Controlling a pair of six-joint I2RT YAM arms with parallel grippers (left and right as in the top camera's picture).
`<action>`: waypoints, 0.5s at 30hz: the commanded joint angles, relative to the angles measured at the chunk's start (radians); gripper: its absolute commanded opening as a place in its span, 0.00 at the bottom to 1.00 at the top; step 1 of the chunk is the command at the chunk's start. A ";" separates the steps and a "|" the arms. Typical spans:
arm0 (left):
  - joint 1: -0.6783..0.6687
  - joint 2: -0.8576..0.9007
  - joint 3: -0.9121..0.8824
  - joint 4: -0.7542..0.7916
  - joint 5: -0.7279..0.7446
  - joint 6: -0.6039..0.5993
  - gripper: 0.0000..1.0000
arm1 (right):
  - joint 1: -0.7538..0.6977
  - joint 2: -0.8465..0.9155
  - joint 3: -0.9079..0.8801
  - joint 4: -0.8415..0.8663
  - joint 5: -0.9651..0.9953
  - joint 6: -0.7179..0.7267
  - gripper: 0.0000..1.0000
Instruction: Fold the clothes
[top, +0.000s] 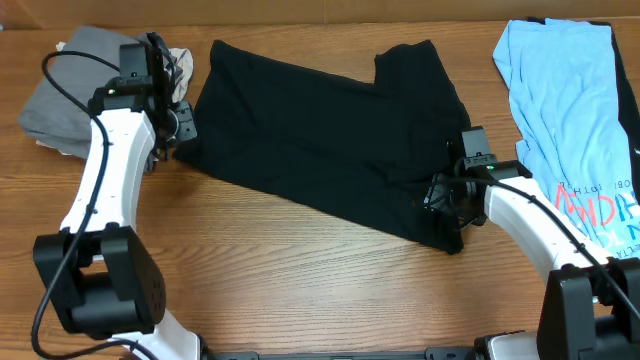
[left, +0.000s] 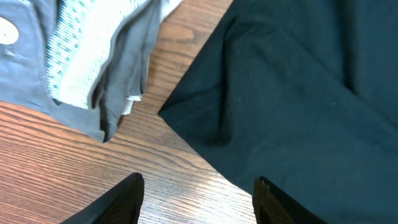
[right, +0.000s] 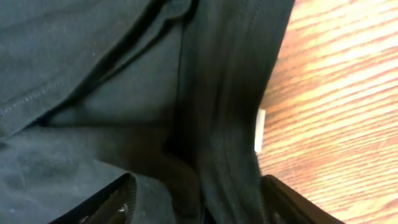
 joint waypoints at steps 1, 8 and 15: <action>0.005 0.056 -0.008 -0.006 0.011 0.039 0.58 | -0.015 -0.020 -0.016 -0.020 -0.094 -0.004 0.71; 0.005 0.067 -0.008 -0.004 0.011 0.042 0.56 | -0.015 -0.020 -0.074 -0.069 -0.117 0.059 0.76; 0.005 0.067 -0.008 -0.005 0.008 0.043 0.57 | -0.029 -0.020 -0.159 -0.029 -0.065 0.136 0.75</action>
